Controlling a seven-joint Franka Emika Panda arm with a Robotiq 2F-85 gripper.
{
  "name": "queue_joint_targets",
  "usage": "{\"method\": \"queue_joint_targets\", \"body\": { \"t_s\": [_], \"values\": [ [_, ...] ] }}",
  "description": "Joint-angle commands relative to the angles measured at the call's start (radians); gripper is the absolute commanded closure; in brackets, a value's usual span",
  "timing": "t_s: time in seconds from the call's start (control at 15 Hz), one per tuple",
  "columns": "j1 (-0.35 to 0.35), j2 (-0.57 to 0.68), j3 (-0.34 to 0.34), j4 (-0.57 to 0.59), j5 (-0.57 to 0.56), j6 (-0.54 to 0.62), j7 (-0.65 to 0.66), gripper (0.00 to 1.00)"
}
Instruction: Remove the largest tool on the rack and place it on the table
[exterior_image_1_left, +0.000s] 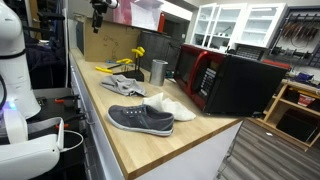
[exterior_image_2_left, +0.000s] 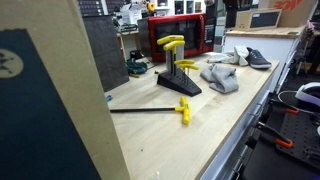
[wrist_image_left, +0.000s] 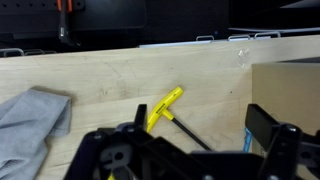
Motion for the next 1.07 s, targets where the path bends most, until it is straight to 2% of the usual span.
{"method": "queue_joint_targets", "body": {
  "t_s": [0.0,0.53,1.0],
  "values": [
    [-0.012,-0.001,0.01,0.002,0.004,-0.004,-0.004,0.0],
    [-0.012,-0.001,0.01,0.002,0.004,-0.004,-0.004,0.0],
    [-0.057,0.053,-0.06,0.094,-0.043,-0.082,-0.1,0.0]
  ]
}}
